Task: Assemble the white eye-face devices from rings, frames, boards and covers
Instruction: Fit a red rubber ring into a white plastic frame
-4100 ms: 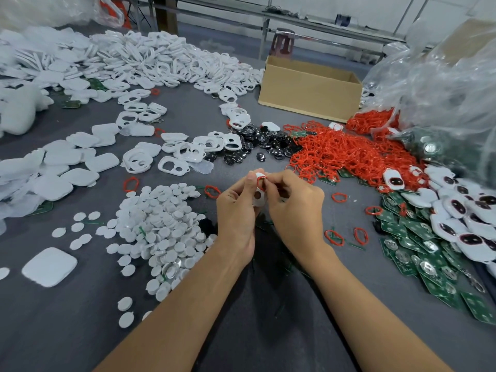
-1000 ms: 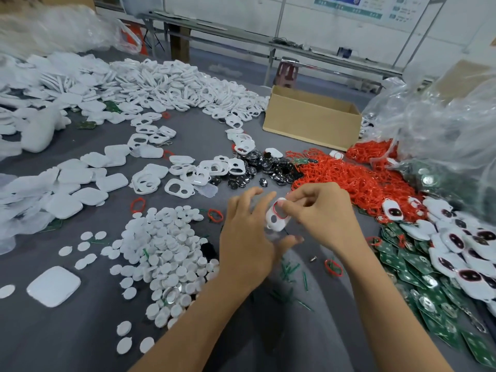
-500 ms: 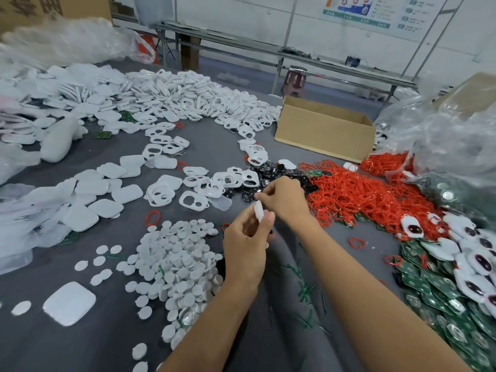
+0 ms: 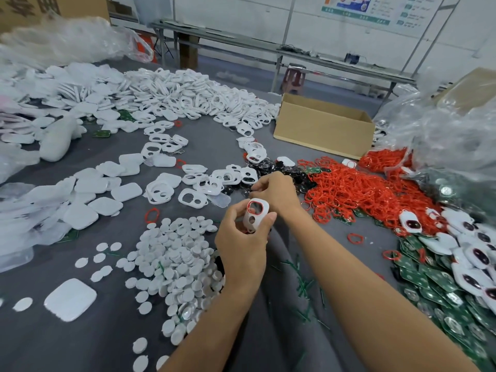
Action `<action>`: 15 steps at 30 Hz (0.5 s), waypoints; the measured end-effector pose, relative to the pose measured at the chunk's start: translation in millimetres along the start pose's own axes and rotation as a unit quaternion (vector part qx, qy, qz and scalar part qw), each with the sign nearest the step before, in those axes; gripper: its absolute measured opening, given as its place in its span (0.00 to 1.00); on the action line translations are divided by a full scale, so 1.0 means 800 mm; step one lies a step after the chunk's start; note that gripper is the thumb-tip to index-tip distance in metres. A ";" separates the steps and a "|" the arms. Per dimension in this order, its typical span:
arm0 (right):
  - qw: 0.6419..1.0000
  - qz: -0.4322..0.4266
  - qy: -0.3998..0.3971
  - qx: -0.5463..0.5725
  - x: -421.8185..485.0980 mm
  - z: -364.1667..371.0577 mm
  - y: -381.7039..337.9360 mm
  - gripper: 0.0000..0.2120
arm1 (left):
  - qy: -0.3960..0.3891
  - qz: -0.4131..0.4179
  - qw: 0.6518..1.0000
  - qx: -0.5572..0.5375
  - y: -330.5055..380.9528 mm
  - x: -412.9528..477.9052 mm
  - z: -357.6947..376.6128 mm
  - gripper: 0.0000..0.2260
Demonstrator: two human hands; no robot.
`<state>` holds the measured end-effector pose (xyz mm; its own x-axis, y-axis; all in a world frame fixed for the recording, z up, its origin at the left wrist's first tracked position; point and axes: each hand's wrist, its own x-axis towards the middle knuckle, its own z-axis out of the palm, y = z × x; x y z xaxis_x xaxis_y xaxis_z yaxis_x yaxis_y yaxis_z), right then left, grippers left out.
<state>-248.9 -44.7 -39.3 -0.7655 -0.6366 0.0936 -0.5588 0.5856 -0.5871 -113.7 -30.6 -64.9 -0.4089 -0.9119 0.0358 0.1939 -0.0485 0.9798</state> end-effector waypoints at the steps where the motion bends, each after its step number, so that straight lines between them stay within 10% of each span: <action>1: 1.000 -0.003 -0.004 -0.011 0.001 0.000 -0.001 0.03 | 0.002 0.001 1.000 0.003 0.000 0.000 0.000 0.16; 8: 0.991 0.042 0.019 0.127 -0.025 -0.029 0.007 0.07 | 0.013 0.039 0.999 0.030 0.001 -0.001 0.000 0.17; 15: 0.910 0.031 -0.136 0.390 -0.099 -0.066 0.019 0.09 | -0.025 0.095 0.993 0.058 0.004 -0.010 0.002 0.16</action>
<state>-213.7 41.6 -13.0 -0.6214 -0.7773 -0.0985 -0.0410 0.1578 -0.9866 -111.1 -23.0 -61.6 -0.4197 -0.8781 0.2299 0.1692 0.1732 0.9703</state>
